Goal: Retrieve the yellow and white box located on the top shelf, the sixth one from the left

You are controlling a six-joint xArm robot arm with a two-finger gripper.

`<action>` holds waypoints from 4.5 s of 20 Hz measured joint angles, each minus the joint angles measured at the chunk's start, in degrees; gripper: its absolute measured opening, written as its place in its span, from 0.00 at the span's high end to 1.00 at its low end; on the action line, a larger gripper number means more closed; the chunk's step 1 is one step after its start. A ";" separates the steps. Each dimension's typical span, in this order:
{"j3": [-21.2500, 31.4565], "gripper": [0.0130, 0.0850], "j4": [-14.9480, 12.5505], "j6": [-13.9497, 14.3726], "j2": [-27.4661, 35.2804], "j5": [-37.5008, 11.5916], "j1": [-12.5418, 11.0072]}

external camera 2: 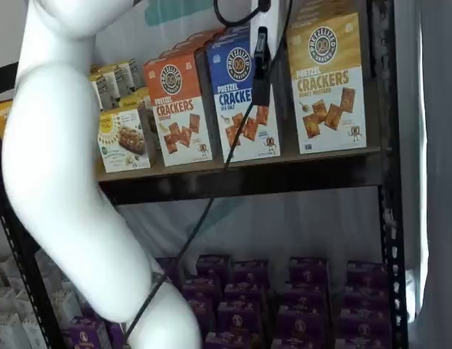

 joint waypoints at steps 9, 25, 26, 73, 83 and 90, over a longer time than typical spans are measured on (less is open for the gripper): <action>1.30 0.00 -1.12 0.01 -2.14 -0.52 0.31; 7.03 0.00 22.24 -3.90 -7.05 -17.37 -10.26; 7.09 0.00 22.41 -3.98 -6.93 -18.46 -9.93; -13.51 0.00 2.98 0.44 12.61 -19.68 2.48; -16.74 0.00 -3.15 2.11 14.77 -16.13 5.32; -20.35 0.00 -6.38 2.91 16.85 -12.96 6.60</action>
